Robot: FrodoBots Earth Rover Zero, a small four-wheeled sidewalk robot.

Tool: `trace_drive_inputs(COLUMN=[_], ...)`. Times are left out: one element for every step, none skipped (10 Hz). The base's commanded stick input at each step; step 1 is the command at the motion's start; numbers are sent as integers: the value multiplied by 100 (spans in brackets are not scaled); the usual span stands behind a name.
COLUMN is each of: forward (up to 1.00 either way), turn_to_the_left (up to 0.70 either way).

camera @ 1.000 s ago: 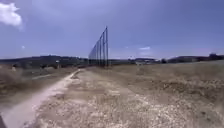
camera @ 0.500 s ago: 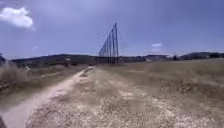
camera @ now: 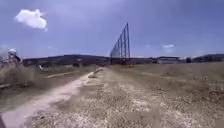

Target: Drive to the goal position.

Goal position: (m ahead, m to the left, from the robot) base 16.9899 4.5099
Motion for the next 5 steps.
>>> trace_drive_inputs(forward=[70,70,70,70,70], turn_to_the_left=[0,0,0,0,0])
